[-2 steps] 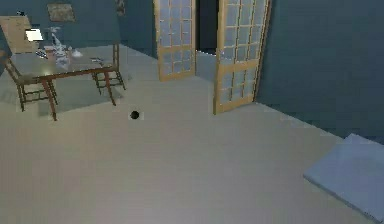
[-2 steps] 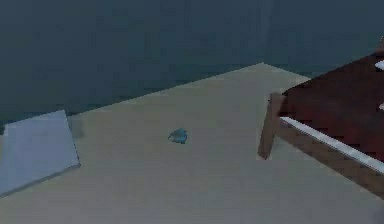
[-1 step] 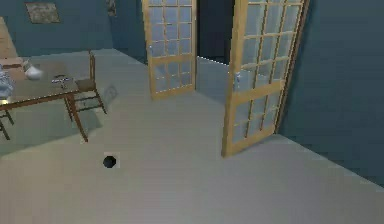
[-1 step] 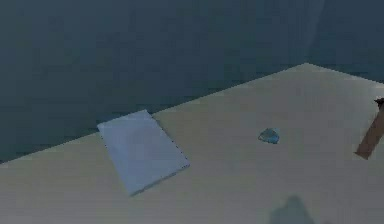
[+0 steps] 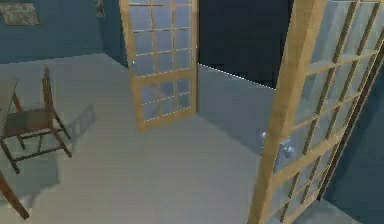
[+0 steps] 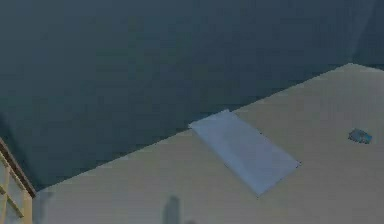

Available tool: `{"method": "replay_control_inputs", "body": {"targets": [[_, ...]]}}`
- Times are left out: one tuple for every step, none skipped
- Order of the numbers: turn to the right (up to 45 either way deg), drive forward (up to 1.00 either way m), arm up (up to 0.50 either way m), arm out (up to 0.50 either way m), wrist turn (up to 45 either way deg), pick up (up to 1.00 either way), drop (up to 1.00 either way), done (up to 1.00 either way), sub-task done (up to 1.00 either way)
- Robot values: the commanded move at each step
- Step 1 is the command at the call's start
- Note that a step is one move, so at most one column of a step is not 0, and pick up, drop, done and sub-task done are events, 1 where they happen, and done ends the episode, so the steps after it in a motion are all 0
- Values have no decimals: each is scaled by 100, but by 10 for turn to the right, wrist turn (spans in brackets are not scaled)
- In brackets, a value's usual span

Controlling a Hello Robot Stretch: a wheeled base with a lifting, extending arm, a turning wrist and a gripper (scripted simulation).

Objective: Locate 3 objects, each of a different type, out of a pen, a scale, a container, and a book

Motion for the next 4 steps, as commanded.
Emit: {"method": "replay_control_inputs", "body": {"targets": [[0,100,0,0,0,0,0,0,0],[450,0,0,0,0,0,0,0,0],[90,0,0,0,0,0,0,0,0],[0,100,0,0,0,0,0,0,0]]}}
